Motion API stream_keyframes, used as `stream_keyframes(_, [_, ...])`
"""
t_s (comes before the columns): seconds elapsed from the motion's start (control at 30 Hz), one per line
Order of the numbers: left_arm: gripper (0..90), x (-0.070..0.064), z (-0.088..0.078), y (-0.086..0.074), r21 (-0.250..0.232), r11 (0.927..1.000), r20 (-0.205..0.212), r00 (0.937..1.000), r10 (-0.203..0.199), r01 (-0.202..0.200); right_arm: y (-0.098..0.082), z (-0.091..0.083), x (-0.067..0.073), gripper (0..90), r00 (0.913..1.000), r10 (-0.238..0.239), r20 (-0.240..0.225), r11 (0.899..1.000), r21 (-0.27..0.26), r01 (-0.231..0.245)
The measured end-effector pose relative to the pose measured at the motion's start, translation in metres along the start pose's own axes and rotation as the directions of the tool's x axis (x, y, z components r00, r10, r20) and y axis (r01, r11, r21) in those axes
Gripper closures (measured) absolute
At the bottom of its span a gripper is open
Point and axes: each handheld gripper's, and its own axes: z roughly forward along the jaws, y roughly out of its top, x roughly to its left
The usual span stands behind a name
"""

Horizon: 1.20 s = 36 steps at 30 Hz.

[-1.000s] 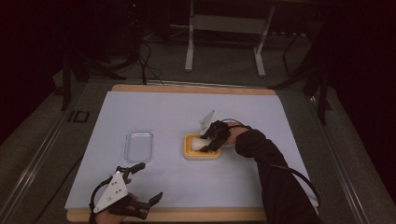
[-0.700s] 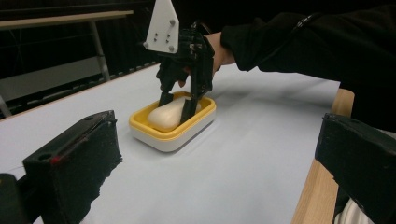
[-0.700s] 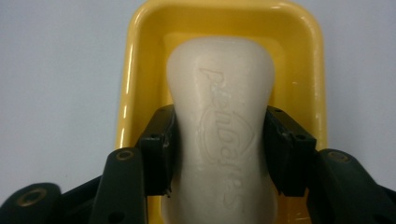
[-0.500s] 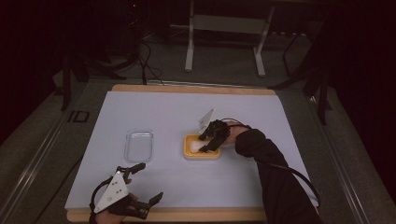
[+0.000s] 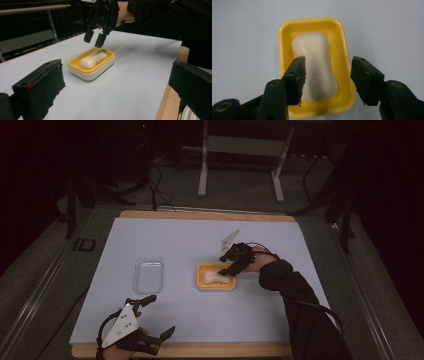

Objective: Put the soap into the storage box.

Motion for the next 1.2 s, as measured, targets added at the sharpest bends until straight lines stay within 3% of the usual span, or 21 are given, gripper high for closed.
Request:
stream_keyframes(0.07, [0.1, 0.001, -0.001, 0.000, -0.005, 0.9999, -0.005, 0.9999, -0.011, 0.011, -0.001, -0.003, 0.001, 37.4, 0.9983, 0.033, 0.047, 0.999, 0.004, -0.033])
stream_keyframes(0.27, [0.1, -0.001, 0.001, 0.000, 0.005, 1.0000, 0.008, 1.0000, 0.000, 0.000, -0.004, -0.010, 0.002, 21.6, 0.9847, 0.155, 0.079, 0.988, -0.012, -0.155])
stream_keyframes(0.33, [0.1, -0.002, 0.001, 0.000, 0.009, 1.0000, 0.009, 1.0000, 0.002, -0.002, -0.005, -0.013, 0.003, 13.6, 0.9813, 0.175, 0.079, 0.984, -0.027, -0.174])
stream_keyframes(0.47, [0.1, -0.001, 0.001, -0.001, 0.005, 1.0000, 0.007, 1.0000, -0.002, 0.002, -0.009, -0.018, 0.006, 11.4, 0.9694, 0.210, 0.127, 0.977, -0.047, -0.206])
stream_keyframes(0.57, [0.1, -0.002, 0.001, -0.001, 0.006, 1.0000, 0.009, 1.0000, -0.002, 0.002, -0.012, -0.023, 0.006, 11.6, 0.9544, 0.258, 0.149, 0.966, -0.066, -0.251])
stream_keyframes(0.6, [0.1, -0.002, 0.001, -0.001, 0.006, 1.0000, 0.009, 1.0000, -0.002, 0.002, -0.012, -0.023, 0.006, 11.6, 0.9544, 0.258, 0.149, 0.966, -0.066, -0.251])
stream_keyframes(0.63, [0.1, -0.002, 0.001, -0.001, 0.007, 1.0000, 0.009, 1.0000, -0.002, 0.002, -0.016, -0.028, 0.008, 13.1, 0.9402, 0.286, 0.185, 0.958, -0.080, -0.276])
stream_keyframes(0.77, [0.1, -0.002, 0.001, -0.001, 0.005, 1.0000, 0.009, 1.0000, -0.003, 0.003, -0.021, -0.032, 0.010, 13.3, 0.9262, 0.324, 0.193, 0.946, -0.093, -0.311])
stream_keyframes(0.8, [0.1, -0.002, 0.001, -0.001, 0.007, 1.0000, 0.008, 1.0000, -0.002, 0.002, -0.026, -0.035, 0.012, 13.2, 0.9136, 0.343, 0.218, 0.939, -0.107, -0.327])
stream_keyframes(0.87, [0.1, -0.002, 0.001, -0.001, 0.008, 1.0000, 0.008, 1.0000, -0.002, 0.002, -0.029, -0.038, 0.015, 13.3, 0.9053, 0.353, 0.237, 0.935, -0.118, -0.333])
stream_keyframes(0.9, [0.1, -0.002, 0.001, -0.001, 0.007, 1.0000, 0.008, 1.0000, -0.003, 0.003, -0.029, -0.038, 0.015, 13.3, 0.9053, 0.353, 0.237, 0.935, -0.118, -0.333])
stream_keyframes(0.97, [0.1, -0.001, 0.001, -0.001, 0.009, 1.0000, 0.009, 1.0000, -0.002, 0.002, -0.036, -0.045, 0.019, 13.4, 0.8900, 0.392, 0.232, 0.919, -0.149, -0.366])
stream_keyframes(1.07, [0.1, -0.001, 0.002, -0.001, 0.010, 1.0000, 0.008, 1.0000, -0.002, 0.002, -0.042, -0.048, 0.024, 13.4, 0.8784, 0.415, 0.237, 0.908, -0.161, -0.386])
stream_keyframes(1.17, [0.1, -0.001, 0.002, -0.001, 0.009, 1.0000, 0.007, 1.0000, -0.003, 0.003, -0.048, -0.050, 0.032, 13.4, 0.8735, 0.426, 0.235, 0.903, -0.175, -0.394])
stream_keyframes(1.2, [0.1, -0.001, 0.002, -0.001, 0.010, 0.9999, 0.007, 1.0000, -0.003, 0.002, -0.050, -0.050, 0.035, 13.4, 0.8674, 0.434, 0.243, 0.899, -0.182, -0.399])
